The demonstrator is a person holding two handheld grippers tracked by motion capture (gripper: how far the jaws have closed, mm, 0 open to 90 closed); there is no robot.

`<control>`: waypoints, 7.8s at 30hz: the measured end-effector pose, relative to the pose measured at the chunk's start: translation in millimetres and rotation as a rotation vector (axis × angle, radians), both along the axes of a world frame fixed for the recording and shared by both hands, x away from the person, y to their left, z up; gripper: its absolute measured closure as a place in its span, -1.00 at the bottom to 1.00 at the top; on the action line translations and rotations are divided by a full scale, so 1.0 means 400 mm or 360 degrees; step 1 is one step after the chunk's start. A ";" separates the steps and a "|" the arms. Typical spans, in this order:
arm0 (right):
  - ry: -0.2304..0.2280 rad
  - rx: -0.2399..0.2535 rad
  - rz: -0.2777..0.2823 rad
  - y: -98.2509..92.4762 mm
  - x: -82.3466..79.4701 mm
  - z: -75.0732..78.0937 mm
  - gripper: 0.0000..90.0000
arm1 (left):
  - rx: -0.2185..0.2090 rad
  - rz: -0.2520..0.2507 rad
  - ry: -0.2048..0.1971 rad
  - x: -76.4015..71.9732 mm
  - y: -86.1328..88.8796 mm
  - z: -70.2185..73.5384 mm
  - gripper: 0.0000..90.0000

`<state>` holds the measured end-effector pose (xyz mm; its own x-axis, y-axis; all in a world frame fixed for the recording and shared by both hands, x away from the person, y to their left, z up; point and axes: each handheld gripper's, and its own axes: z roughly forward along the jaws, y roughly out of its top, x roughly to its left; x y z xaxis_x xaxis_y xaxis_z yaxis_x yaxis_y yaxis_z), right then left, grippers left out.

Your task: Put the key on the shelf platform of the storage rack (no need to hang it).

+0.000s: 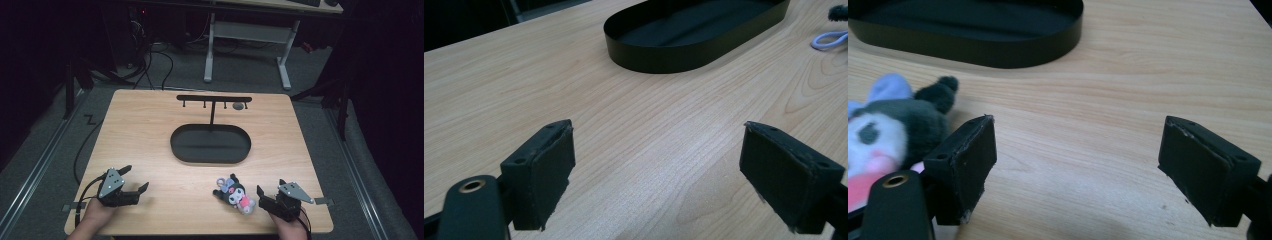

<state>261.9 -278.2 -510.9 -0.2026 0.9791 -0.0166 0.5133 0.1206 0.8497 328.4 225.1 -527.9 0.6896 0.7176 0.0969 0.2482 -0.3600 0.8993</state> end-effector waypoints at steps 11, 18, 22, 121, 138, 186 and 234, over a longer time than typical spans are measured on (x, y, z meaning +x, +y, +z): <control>-0.0040 0.0002 0.0136 0.059 -0.025 0.040 -0.62 | 0.0000 0.0000 -0.0001 0.000 0.000 0.000 -0.66; -0.0011 0.0054 0.0329 0.114 -0.038 0.063 -0.60 | -0.0001 0.0001 0.0000 0.000 0.000 0.000 -0.66; 0.0006 0.0049 0.0438 0.154 -0.046 0.066 -0.56 | -0.0001 0.0001 -0.0002 0.000 0.000 0.000 -0.66; 0.0437 -0.0170 0.0018 -0.004 0.043 0.009 0.27 | -0.0009 0.0003 -0.0019 -0.006 0.004 0.000 -0.66; 0.0833 -0.0491 0.0160 0.058 0.092 0.070 -0.15 | -0.0002 0.0008 -0.0015 -0.004 0.002 0.000 -0.66; 0.0966 -0.0428 0.0319 0.178 0.086 0.162 -0.56 | 0.0002 0.0006 -0.0002 -0.002 0.000 0.000 -0.66; 0.0924 -0.0376 0.0280 0.170 0.078 0.127 0.06 | 0.0004 0.0005 -0.0001 -0.002 0.000 0.000 -0.66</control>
<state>293.1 -210.0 -460.1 -0.4002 0.9140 -0.0670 0.8368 0.3942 0.3800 327.8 225.0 -528.0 0.6871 0.7197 0.0992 0.2489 -0.3615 0.8985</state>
